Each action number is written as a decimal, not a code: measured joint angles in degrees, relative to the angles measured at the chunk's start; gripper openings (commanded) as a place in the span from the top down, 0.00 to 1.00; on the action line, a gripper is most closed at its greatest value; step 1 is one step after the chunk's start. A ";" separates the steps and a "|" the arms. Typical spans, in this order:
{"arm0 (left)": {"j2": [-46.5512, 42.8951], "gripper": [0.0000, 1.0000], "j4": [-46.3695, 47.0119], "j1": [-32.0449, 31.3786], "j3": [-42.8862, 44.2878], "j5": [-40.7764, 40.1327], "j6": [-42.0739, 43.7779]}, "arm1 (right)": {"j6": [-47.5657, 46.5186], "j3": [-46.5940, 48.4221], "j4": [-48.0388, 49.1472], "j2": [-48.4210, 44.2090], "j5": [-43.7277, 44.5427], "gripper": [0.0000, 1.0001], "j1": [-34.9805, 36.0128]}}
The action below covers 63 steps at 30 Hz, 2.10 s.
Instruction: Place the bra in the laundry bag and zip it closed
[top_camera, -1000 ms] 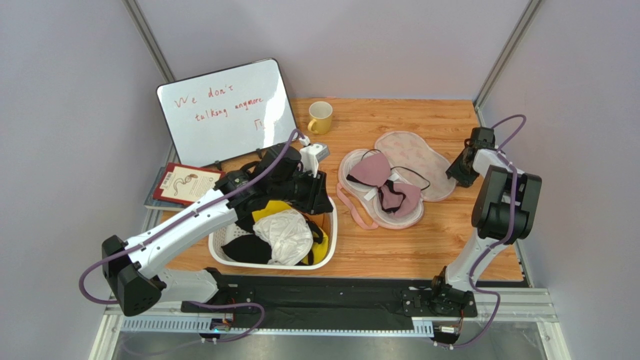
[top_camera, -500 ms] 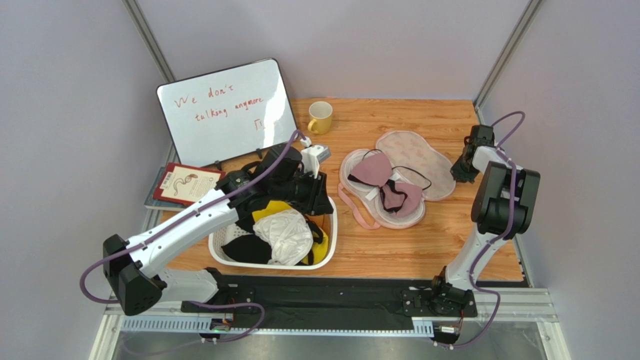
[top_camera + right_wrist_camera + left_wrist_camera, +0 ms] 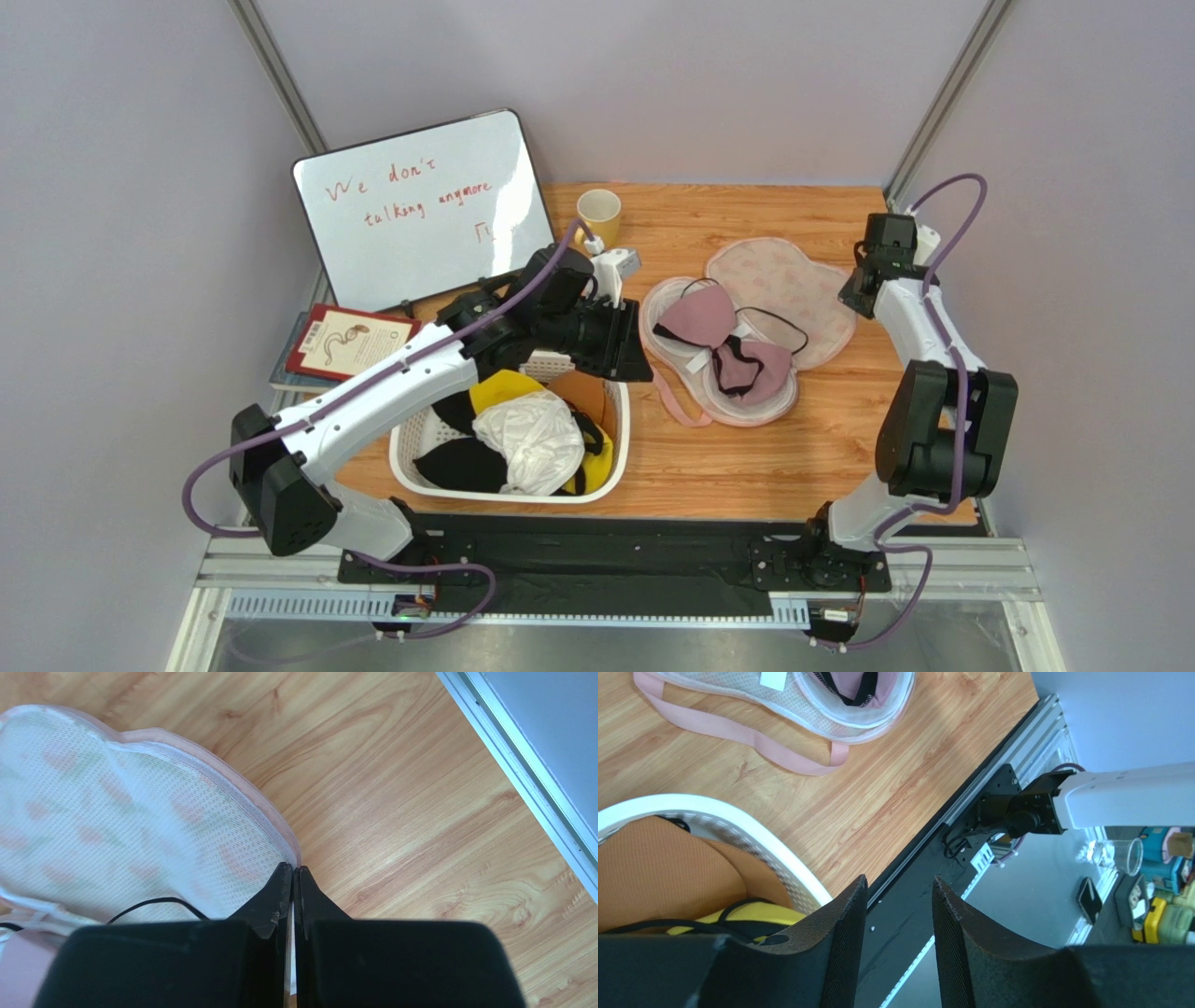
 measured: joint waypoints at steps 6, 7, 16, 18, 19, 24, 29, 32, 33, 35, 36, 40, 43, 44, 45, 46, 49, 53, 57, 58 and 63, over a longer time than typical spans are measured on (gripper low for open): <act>3.48 0.51 0.33 -0.11 2.99 0.76 -3.02 | 1.81 -3.69 -0.46 -6.29 0.61 1.00 1.51; 4.24 0.50 0.35 -0.11 3.63 0.96 -3.43 | 2.10 -4.42 -0.63 -7.26 0.55 1.00 1.64; 11.54 0.43 1.68 -0.11 10.05 1.20 -6.01 | 3.52 -11.41 -1.44 -19.85 -2.36 1.00 6.08; 15.06 0.43 2.16 -0.11 13.46 1.31 -6.62 | 3.50 -12.48 -1.73 -22.43 -2.97 1.00 6.99; 16.41 0.43 2.43 -0.11 14.73 1.38 -6.93 | 3.45 -12.85 -1.97 -23.52 -3.28 1.00 7.41; 24.35 0.43 3.50 -0.11 21.66 1.97 -9.14 | 3.08 -13.99 -3.93 -28.39 -5.22 1.00 9.73; 25.97 0.42 4.13 -0.07 23.45 0.83 -11.30 | 3.10 -16.04 -5.01 -30.38 -7.32 1.00 15.23; 25.97 0.36 5.27 -0.09 23.45 0.52 -12.26 | 3.10 -17.68 -5.66 -31.01 -7.72 1.00 18.80; 25.97 0.36 5.53 -0.09 23.45 0.48 -12.48 | 3.10 -18.43 -6.08 -31.36 -7.69 1.00 20.11; 25.97 0.35 6.10 -0.09 23.45 0.33 -12.76 | 3.10 -19.50 -6.97 -32.06 -7.91 1.00 22.21; 25.99 0.35 6.32 -0.09 23.45 0.11 -12.96 | 3.10 -20.02 -7.30 -32.48 -8.41 1.00 23.06; 26.25 0.17 6.84 0.00 23.45 -0.28 -13.60 | 3.21 -21.77 -8.15 -33.55 -11.02 1.00 25.27; 26.80 0.16 6.93 0.37 23.45 -0.46 -13.49 | 3.48 -23.08 -8.26 -33.97 -12.13 1.00 27.69; 27.08 0.16 6.88 0.48 23.45 -0.52 -13.44 | 3.58 -23.45 -8.33 -34.14 -12.50 1.00 28.65; 27.32 0.16 6.80 0.57 23.45 -0.55 -13.33 | 3.69 -23.78 -8.33 -34.25 -12.96 1.00 29.31; 27.67 0.16 6.60 0.74 23.47 -0.55 -13.25 | 3.80 -24.06 -8.35 -34.38 -13.42 1.00 29.99; 28.70 0.17 5.90 0.90 23.45 -0.59 -12.85 | 4.15 -24.79 -8.41 -34.45 -14.60 1.00 31.26; 29.14 0.17 5.88 1.09 21.97 -1.27 -12.59 | 4.44 -25.86 -8.28 -34.45 -16.94 1.00 31.71; 29.14 0.17 6.32 1.09 17.88 -1.84 -12.46 | 4.85 -27.10 -8.04 -34.40 -19.17 1.00 31.95; 29.14 0.17 6.34 1.09 16.74 -1.95 -12.44 | 4.87 -27.32 -7.96 -34.23 -19.80 1.00 32.06; 29.42 0.20 6.08 1.07 13.97 -1.97 -12.44 | 4.90 -27.91 -7.76 -33.77 -21.81 1.00 32.54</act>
